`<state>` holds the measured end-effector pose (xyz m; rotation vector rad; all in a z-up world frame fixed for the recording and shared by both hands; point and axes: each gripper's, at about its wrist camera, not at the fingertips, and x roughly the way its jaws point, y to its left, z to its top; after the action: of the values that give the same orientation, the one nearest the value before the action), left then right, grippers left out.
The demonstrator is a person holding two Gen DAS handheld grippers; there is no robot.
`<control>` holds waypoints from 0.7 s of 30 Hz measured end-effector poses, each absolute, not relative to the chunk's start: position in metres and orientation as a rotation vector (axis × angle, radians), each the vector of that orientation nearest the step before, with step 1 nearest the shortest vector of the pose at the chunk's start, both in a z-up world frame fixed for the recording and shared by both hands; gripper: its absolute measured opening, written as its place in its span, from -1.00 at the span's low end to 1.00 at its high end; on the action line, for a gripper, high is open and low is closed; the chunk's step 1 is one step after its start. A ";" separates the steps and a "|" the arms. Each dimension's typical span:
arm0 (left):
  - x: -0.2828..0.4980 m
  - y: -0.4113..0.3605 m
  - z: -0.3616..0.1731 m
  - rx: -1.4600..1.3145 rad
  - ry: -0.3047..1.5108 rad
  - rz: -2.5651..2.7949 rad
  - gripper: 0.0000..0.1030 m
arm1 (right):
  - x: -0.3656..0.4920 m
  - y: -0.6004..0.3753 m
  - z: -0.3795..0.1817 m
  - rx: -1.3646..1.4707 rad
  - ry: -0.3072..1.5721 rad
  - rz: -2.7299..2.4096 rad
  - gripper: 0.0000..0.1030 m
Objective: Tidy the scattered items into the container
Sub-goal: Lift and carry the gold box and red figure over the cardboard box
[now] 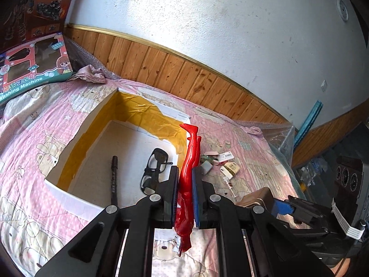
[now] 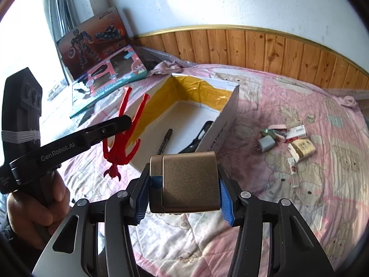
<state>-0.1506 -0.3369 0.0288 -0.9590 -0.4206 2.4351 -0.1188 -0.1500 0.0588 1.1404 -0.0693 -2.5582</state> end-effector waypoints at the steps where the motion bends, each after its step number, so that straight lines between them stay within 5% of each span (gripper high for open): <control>1: -0.156 -0.339 0.028 -0.967 -0.419 2.440 -0.78 | -0.125 -0.153 0.060 1.137 -0.072 -2.551 0.05; 21: -0.277 -0.346 0.014 -1.184 -0.320 2.481 -0.78 | -0.255 -0.193 0.051 1.165 -0.013 -2.440 0.05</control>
<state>-0.2769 -0.3459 0.0143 -1.1840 -0.3196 2.4815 -0.2546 -0.1931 0.0511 1.1654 -0.0135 -2.4404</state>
